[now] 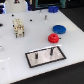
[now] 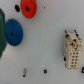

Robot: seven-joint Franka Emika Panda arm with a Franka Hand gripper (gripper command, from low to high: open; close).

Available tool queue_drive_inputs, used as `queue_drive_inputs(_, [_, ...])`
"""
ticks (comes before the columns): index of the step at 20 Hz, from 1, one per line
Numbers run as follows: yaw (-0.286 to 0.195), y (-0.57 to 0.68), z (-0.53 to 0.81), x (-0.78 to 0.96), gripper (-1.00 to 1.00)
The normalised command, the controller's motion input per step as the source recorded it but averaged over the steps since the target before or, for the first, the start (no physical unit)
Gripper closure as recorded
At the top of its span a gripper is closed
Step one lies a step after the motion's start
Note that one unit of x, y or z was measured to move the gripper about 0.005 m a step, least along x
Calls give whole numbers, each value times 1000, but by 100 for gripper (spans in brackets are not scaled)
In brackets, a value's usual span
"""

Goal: Insert the blue gear onto the right peg, followed by the red gear

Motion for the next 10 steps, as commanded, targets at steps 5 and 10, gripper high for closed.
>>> queue_drive_inputs(5, [0,724,-2,-503,-100])
queue_drive_inputs(10, [0,733,-87,-460,-100])
